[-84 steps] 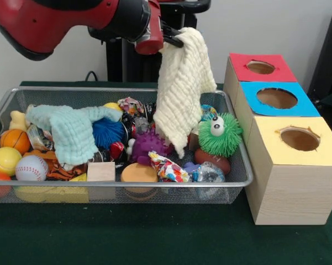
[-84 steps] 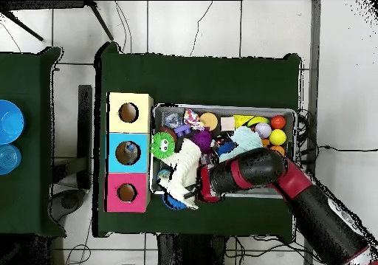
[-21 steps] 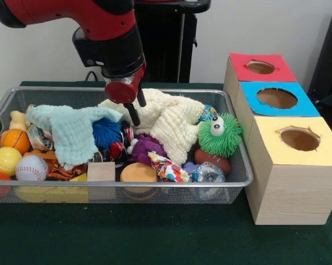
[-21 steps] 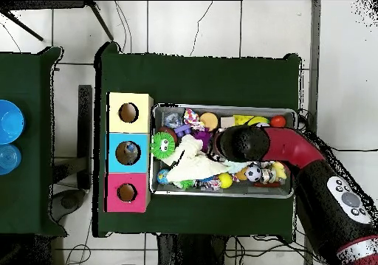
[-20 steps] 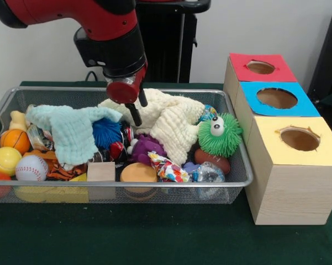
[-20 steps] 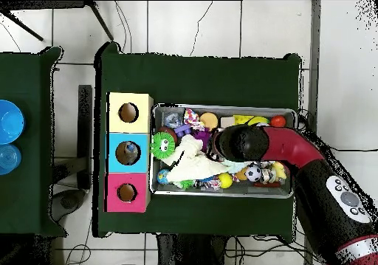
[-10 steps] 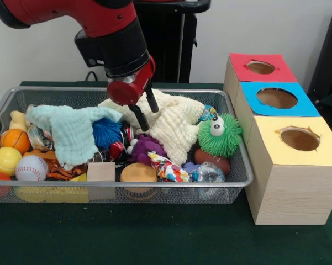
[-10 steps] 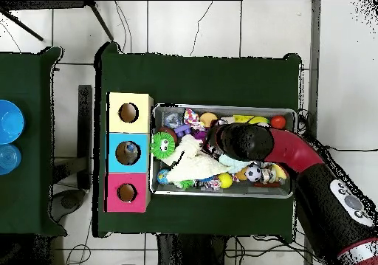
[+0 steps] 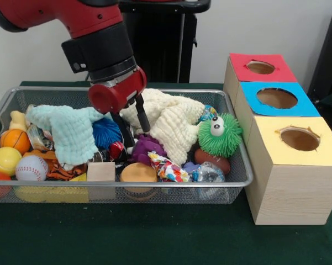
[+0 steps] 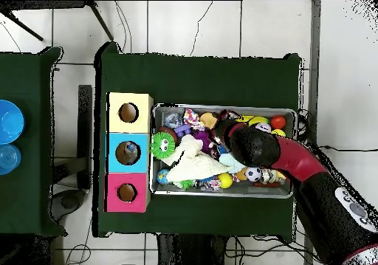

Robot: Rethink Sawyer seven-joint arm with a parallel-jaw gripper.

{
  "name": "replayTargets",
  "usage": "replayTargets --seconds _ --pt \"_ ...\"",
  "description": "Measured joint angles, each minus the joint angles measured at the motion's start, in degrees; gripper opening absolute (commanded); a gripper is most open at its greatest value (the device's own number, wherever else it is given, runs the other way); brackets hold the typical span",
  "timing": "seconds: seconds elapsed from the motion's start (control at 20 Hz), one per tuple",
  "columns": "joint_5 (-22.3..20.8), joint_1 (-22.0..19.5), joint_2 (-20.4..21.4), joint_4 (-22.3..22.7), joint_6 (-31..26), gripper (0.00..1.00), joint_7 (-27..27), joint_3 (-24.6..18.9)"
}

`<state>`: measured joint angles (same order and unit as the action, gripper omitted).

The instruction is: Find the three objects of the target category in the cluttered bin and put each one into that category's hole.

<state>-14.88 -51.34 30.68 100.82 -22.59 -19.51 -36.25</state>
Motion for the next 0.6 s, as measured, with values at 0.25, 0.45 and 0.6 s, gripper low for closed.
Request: replayTargets --seconds 0.25,0.45,0.6 --pt "0.86 0.00 -1.10 1.26 3.22 1.00 0.00 0.00" --pt "1.00 0.00 -2.25 2.61 4.53 1.00 0.00 0.00" --pt "1.01 0.00 -2.85 3.49 5.43 1.00 0.00 0.00"
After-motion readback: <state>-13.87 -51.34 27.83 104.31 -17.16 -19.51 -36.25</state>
